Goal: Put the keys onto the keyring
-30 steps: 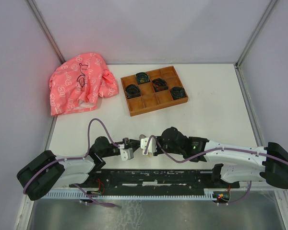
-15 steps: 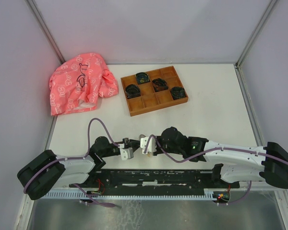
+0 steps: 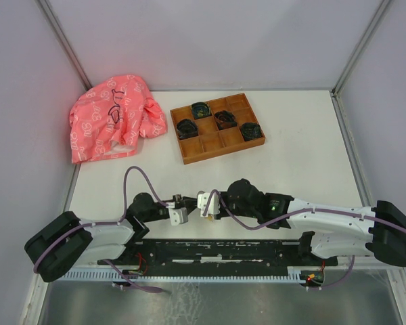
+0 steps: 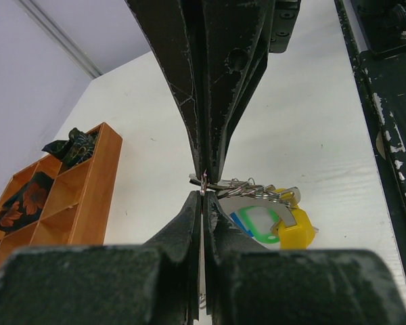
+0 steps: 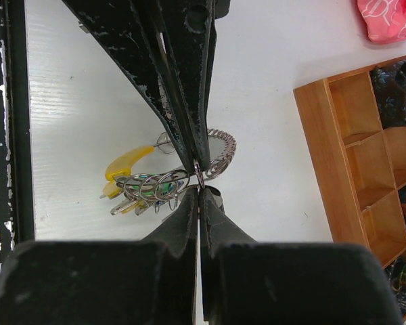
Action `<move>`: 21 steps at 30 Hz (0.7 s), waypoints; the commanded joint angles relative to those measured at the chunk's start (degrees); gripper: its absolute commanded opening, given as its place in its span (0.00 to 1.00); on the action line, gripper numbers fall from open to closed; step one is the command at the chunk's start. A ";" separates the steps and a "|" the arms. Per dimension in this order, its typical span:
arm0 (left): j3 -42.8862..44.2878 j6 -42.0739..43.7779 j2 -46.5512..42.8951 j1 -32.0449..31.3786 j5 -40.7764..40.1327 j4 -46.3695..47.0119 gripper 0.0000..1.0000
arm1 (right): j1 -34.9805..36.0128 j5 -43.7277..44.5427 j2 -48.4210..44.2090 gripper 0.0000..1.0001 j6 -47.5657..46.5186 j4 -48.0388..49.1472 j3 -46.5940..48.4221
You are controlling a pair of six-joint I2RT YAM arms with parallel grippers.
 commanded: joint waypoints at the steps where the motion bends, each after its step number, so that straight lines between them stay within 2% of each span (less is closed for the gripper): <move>1: 2.52 -2.04 -0.55 -0.22 -0.18 -0.17 0.03 | 0.41 -0.89 -2.06 0.01 -0.73 4.07 1.77; 21: 9.70 -11.06 -3.37 -0.19 -4.63 -15.50 0.03 | 1.03 2.54 -2.69 0.01 -6.51 0.94 1.02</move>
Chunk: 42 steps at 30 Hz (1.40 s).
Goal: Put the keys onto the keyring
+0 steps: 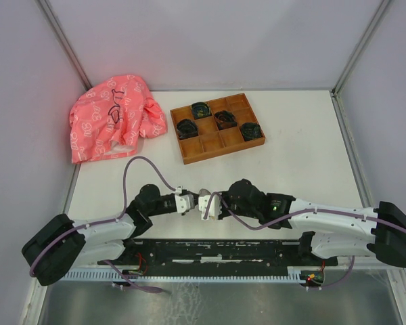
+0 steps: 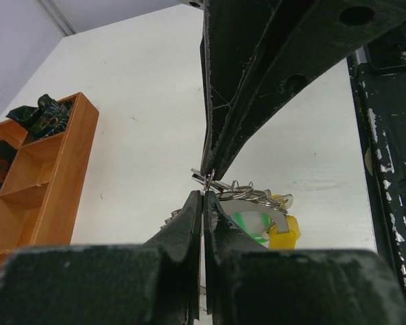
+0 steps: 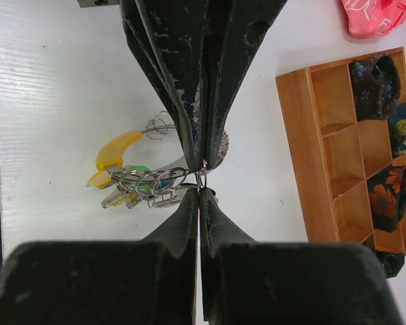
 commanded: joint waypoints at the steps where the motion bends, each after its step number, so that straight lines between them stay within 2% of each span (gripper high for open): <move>1: 3.08 -4.53 -1.14 -0.18 -2.24 -1.32 0.03 | 1.01 -0.08 -1.70 0.01 -1.44 2.99 0.98; 11: 4.43 -6.99 -1.57 -0.05 -3.04 -3.52 0.03 | 1.10 1.79 -3.34 0.01 -2.23 2.70 -0.74; 22: 4.36 -7.54 -1.78 -0.03 -2.76 -3.04 0.03 | 1.12 -0.69 -1.71 0.01 -1.90 3.06 -0.67; 35: 1.64 -13.22 -2.27 -0.10 -2.95 6.88 0.03 | 1.14 0.53 0.59 0.01 -1.63 6.99 -3.26; 42: -0.67 -15.13 -1.55 -0.12 -7.05 13.21 0.03 | 1.01 1.33 -0.28 0.01 -1.70 9.84 -4.97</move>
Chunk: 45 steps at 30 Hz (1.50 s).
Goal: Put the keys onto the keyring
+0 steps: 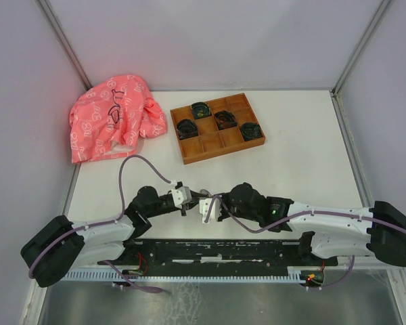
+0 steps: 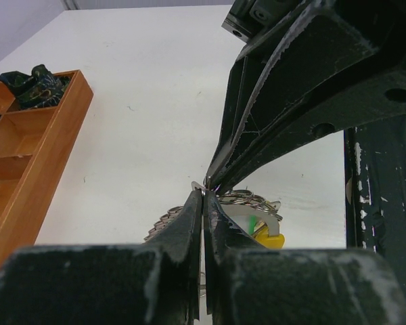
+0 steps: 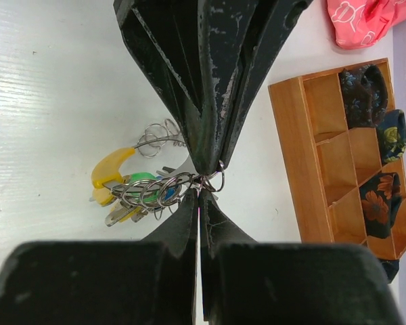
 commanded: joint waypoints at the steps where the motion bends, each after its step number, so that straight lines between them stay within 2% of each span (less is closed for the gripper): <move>1: -0.35 -3.01 -0.20 -0.11 -3.56 12.39 0.03 | 0.46 0.42 -1.20 0.01 -0.43 2.79 -1.03; 5: -0.32 -2.67 1.20 -0.09 -3.60 12.82 0.04 | 0.44 1.50 -2.73 0.01 -3.25 -1.35 0.74; 8: -0.50 -2.49 1.84 -0.07 -3.13 13.52 0.12 | 0.47 1.92 -3.82 0.01 -5.65 -4.37 2.45; 15: -0.74 -1.51 1.57 -0.04 -2.39 13.07 0.25 | 0.46 1.56 -4.27 0.01 -9.36 -11.37 6.25; 28: 2.34 0.79 2.69 -0.11 5.84 6.29 0.40 | 0.46 0.50 -2.86 0.01 -12.26 -15.62 9.62; 33: 4.16 0.38 5.11 -0.12 9.76 4.78 0.42 | 0.46 -0.10 -2.67 0.01 -12.20 -15.46 9.67; 37: 5.37 0.28 6.94 -0.12 9.21 3.38 0.42 | 0.44 -0.61 -2.87 0.01 -12.11 -15.18 9.74; 45: 6.77 0.29 8.25 -0.09 6.80 0.75 0.34 | 0.46 -1.89 -2.81 0.01 -11.93 -14.58 9.67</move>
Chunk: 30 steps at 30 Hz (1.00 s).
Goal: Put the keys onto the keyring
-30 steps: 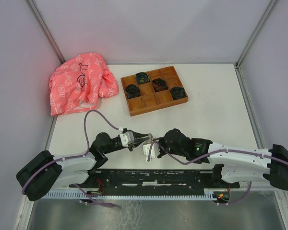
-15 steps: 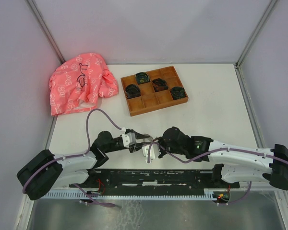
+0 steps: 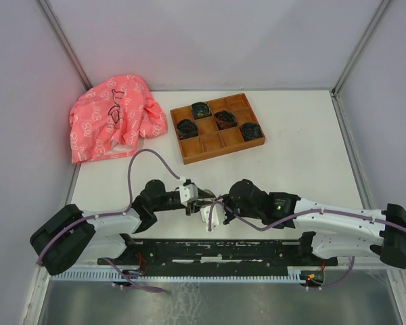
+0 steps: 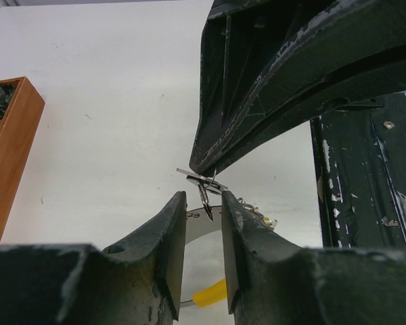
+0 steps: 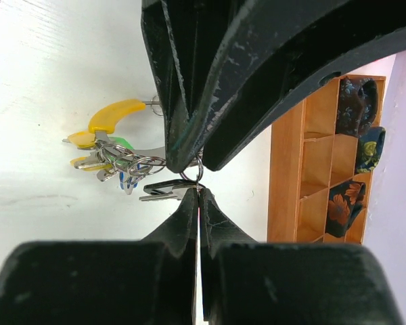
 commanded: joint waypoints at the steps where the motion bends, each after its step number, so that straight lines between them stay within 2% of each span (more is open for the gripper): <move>1: 2.80 1.55 1.03 0.04 -0.68 -0.54 0.31 | 0.37 -1.45 -0.16 0.01 -0.52 2.70 2.90; 3: 3.35 1.67 1.45 0.06 -0.34 -1.25 0.25 | 0.37 -1.54 -0.30 0.01 -0.52 2.80 2.91; 7: 3.66 1.76 1.39 0.11 -0.08 -1.85 0.03 | 0.37 0.10 -0.78 0.01 -0.48 2.19 2.47; 17: 2.55 0.40 -0.82 0.20 -0.20 0.20 0.03 | 0.38 6.25 -3.65 0.01 2.26 -0.02 -1.68; 30: 0.16 -1.85 -3.31 0.50 -0.93 5.50 0.03 | 0.37 0.62 0.51 0.01 4.01 8.43 -5.03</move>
